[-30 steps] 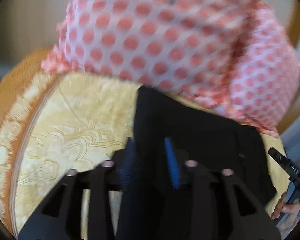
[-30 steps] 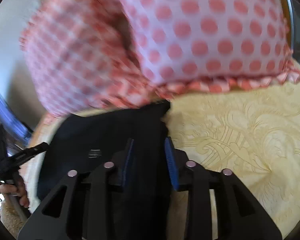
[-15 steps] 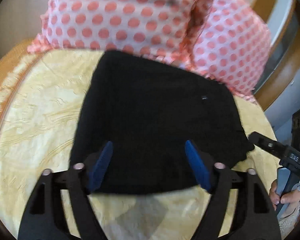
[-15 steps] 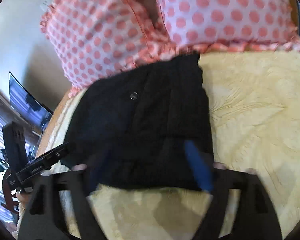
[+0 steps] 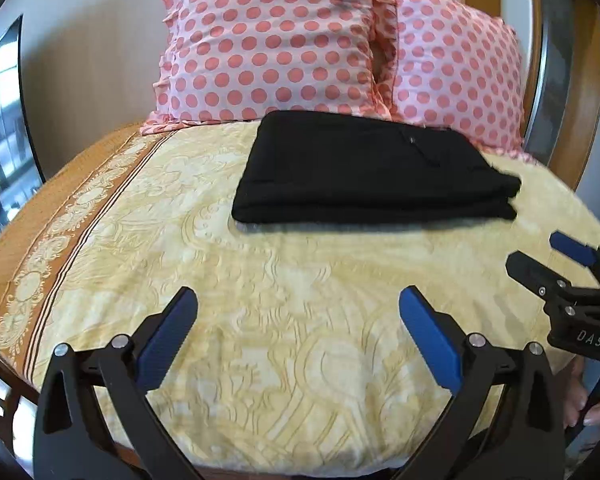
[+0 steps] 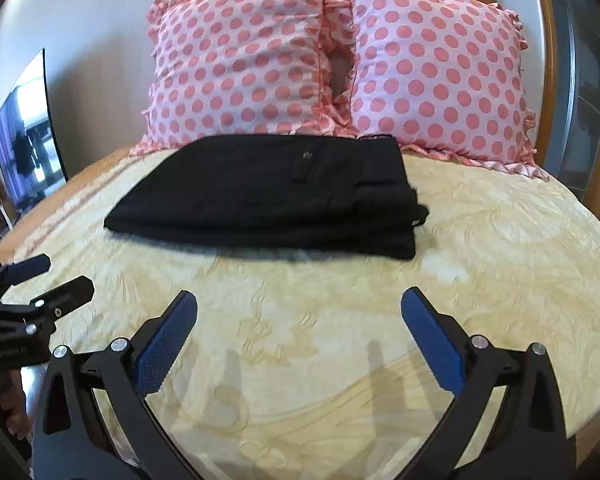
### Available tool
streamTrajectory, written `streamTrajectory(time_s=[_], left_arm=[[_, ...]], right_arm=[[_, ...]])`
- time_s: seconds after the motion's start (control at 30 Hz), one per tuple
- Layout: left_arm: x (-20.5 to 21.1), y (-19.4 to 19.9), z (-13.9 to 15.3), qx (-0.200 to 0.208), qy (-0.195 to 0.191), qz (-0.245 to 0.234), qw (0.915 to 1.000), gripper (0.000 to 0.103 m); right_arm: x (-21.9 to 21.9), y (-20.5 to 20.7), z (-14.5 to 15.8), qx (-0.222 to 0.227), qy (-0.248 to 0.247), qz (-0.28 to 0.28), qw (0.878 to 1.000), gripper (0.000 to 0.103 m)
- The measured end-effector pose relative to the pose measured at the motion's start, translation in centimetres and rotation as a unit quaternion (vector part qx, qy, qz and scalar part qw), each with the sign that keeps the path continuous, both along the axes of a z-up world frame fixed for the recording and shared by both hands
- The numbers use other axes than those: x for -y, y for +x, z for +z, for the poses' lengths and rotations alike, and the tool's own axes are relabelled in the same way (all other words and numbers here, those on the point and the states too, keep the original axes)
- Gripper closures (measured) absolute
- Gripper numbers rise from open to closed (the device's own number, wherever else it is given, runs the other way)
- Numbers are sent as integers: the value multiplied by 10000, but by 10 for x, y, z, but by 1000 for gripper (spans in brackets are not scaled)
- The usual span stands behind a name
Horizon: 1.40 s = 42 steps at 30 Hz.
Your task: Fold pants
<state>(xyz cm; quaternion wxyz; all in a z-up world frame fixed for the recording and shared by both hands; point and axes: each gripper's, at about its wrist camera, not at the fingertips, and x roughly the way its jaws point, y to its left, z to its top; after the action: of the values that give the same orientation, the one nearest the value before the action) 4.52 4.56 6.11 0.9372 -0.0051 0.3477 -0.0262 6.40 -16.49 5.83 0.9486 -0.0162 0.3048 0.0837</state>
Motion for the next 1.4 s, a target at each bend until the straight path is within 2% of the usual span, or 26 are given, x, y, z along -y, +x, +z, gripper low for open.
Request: streamTrajectory(time_s=[0.33,0.63,1.4], left_arm=[[3,-6,-19,-238,87,-41,9997,2],[5,-17,-22,116,109,157,9998,2],[5,-18,-22,182,126,148,9996,2]], right_arm=[[-4,-4,-19,-195,-103,-177,9996,1],[-5,-12,-22,122,-65,-244,9996,1],[-5,-14,-24,248,-44,-262,9993,1]])
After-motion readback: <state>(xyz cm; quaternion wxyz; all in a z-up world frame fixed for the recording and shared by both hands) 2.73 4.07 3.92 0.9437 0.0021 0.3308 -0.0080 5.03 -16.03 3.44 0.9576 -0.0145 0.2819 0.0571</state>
